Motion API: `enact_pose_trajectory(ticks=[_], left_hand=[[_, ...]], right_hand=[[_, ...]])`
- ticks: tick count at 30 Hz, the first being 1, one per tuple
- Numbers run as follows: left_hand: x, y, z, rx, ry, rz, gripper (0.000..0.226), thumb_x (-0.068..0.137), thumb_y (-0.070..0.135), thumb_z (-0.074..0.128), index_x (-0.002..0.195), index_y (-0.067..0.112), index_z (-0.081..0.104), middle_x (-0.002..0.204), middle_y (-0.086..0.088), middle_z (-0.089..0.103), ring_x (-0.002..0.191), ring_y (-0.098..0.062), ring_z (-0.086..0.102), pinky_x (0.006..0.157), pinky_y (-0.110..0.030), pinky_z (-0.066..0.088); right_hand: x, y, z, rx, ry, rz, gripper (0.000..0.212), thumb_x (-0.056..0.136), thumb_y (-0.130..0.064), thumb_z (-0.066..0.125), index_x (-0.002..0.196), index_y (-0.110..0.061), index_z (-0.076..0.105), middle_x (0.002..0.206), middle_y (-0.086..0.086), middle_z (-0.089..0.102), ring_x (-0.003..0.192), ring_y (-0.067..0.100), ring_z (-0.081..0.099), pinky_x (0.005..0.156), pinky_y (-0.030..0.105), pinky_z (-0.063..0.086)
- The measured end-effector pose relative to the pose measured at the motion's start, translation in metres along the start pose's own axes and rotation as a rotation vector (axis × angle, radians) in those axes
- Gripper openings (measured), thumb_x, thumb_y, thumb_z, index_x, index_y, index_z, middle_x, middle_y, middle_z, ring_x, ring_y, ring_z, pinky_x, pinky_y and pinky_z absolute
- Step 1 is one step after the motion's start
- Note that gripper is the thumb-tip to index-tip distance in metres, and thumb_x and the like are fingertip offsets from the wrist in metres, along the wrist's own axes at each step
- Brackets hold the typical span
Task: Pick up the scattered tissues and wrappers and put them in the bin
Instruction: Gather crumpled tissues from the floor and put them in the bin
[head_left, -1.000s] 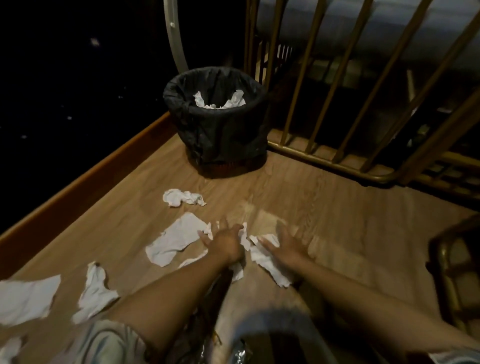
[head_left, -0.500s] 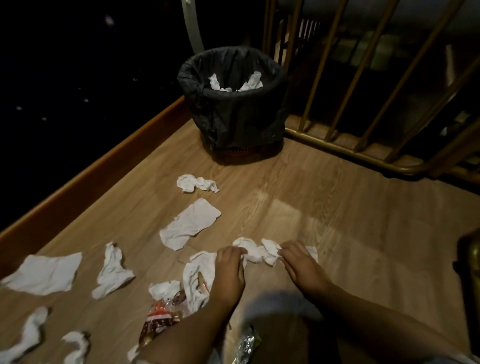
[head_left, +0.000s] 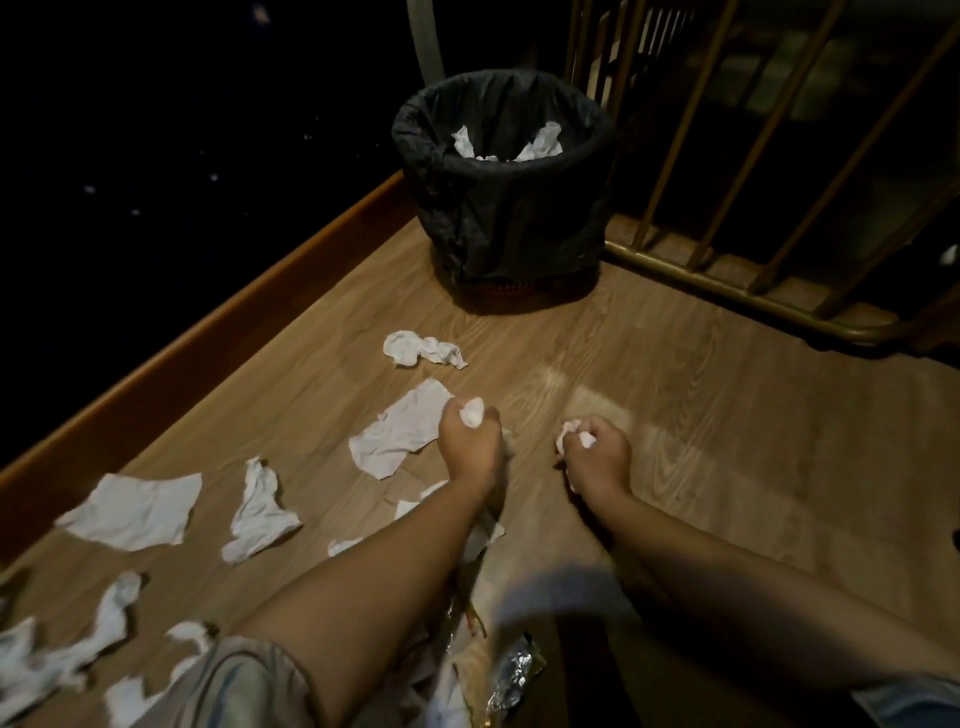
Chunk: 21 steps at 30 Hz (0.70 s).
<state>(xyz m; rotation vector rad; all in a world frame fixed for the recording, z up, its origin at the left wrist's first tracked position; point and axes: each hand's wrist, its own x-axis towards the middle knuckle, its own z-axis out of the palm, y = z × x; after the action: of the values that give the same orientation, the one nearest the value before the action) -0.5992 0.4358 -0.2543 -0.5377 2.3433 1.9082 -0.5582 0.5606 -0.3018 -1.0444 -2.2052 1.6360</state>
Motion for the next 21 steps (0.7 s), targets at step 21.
enact_pose_trajectory(ticks=[21], left_hand=[[-0.01, -0.051, -0.053, 0.734, -0.468, 0.189, 0.02, 0.083, 0.01, 0.066, 0.102, 0.009, 0.059, 0.11, -0.009, 0.056, 0.097, -0.023, 0.054, 0.07, -0.018, 0.04]], right_hand=[[-0.025, 0.059, -0.057, -0.984, -0.083, -0.613, 0.035, 0.081, -0.045, 0.068, 0.102, -0.018, 0.06, 0.11, 0.008, 0.053, 0.102, 0.029, 0.051, 0.081, 0.04, 0.045]])
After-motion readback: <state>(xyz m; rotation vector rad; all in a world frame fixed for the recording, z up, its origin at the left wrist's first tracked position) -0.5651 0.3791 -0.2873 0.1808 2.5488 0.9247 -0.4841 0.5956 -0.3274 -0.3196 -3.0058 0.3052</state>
